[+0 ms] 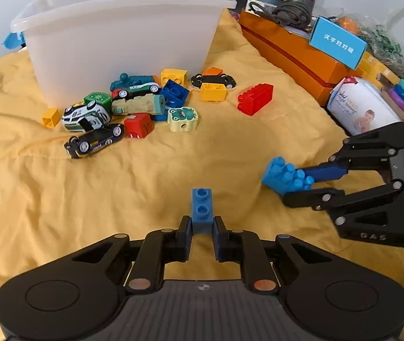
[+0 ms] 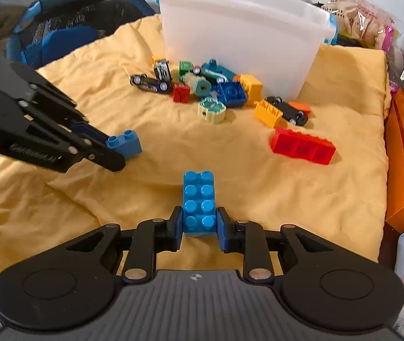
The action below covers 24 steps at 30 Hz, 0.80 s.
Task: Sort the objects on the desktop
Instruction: 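Carry both blue bricks over the white bin and open both grippers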
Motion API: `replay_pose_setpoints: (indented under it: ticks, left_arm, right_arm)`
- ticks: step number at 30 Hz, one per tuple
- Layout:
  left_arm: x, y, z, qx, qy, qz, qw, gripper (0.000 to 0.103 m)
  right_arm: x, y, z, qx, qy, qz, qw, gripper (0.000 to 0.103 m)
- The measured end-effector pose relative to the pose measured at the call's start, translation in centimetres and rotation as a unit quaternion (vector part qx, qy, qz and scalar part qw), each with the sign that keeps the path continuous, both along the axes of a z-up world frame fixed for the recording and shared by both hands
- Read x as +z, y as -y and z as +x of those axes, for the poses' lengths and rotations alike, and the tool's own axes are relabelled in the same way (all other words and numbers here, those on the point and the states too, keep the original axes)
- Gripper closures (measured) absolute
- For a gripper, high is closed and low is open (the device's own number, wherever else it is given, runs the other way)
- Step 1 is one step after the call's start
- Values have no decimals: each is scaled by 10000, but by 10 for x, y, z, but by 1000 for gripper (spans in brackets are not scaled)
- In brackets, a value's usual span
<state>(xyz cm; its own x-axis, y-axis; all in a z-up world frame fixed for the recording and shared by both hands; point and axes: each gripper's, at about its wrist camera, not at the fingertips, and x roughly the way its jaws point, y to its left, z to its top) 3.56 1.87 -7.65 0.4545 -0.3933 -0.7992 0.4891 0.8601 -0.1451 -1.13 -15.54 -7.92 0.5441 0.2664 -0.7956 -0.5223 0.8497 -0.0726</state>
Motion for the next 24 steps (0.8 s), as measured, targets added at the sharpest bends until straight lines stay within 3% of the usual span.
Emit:
replay_pose_setpoints:
  ticks: [5,6,8,9,12,21,24]
  left_arm:
    - [-1,-4,5,200,-17,-237,9995,68]
    - [-2,-2,5,230,-12,-258,9994,68]
    - [-1,-1,4,267,-12,-189,9995,84]
    - [1,0,3,224,15,-134,9997,85]
    - [13,4,1,93,203,25,9997,85]
    - [90,3,43,238,1157,-235,9927,84]
    - [99,-6,43,235,1054,-353,9935,72]
  right_arm:
    - [-4,0,2,-65,37,35,10000,72]
    - [-4,0,2,-68,41,44,10000,72]
    - [-4,-1,3,-72,46,70,9999,76]
    - [-3,-1,2,-71,48,56,9999,76]
    - [4,-1,3,-55,47,135,9999,76]
    - [58,-4,47,-134,860,214,9960,76]
    - [67,-5,53,-110,978,227,9949,76]
